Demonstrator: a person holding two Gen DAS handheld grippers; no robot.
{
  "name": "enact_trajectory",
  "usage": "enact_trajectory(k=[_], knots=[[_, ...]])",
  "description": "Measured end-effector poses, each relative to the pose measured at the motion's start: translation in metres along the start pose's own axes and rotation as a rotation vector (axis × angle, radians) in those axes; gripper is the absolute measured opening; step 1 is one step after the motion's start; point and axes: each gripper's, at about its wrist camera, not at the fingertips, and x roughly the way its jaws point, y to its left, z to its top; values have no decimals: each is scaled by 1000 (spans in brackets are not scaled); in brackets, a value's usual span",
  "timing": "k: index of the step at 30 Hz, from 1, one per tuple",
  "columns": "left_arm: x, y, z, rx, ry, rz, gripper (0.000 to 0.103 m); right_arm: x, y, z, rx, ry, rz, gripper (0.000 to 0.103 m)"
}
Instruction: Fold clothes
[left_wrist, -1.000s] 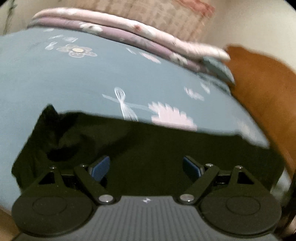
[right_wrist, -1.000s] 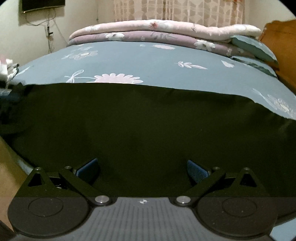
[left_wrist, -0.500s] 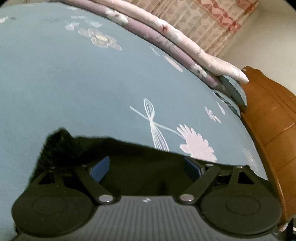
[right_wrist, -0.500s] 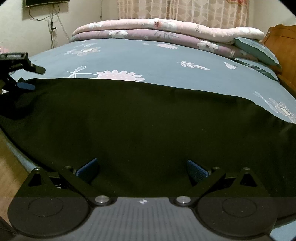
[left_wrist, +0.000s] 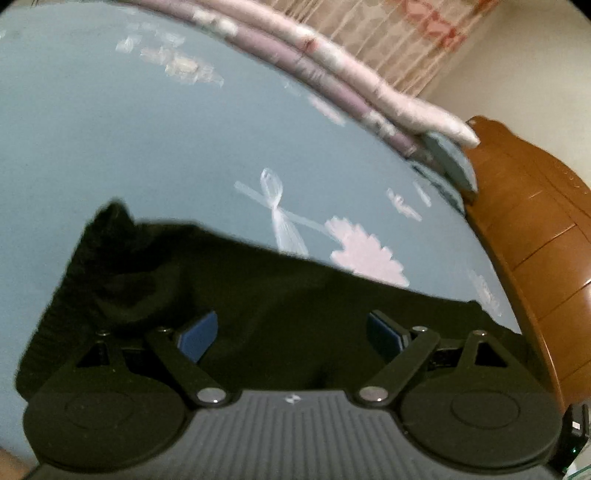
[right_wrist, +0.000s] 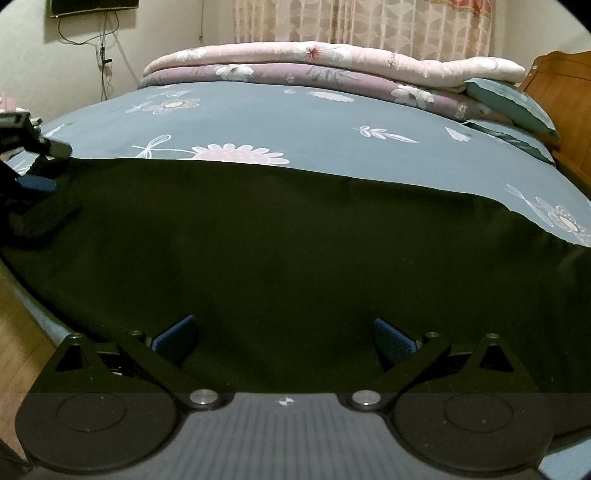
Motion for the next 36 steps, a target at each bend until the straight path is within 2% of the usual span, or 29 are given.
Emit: enact_trajectory(k=[3,6,11,13,16,21,25,29,36], knots=[[4,-3,-1,4,7,-20,88,0,1,0,1,0,-4,103],[13,4,-6,-8,38,13,88,0,1,-1,2,-4,-5,103],[1,5,-3,-30,9,19,88,-1,1,-2,6,-12,-8,103],[-4,-1,-2,-6,-2,7,88,-1,1,-2,6,-11,-7,103],[0,-10,-6,20,28,-40,88,-1,1,-2,7,-13,-8,103],[13,-14,-15,55,80,-38,88,-1,1,-3,8,-17,-9,103],[9,-13,-13,54,66,-37,88,-5,4,4,-6,-11,-11,103],[7,-12,-12,54,55,-30,88,-22,26,18,-99,-125,60,103],[11,-11,-15,62,67,-27,88,2,72,27,-156,-113,199,103]])
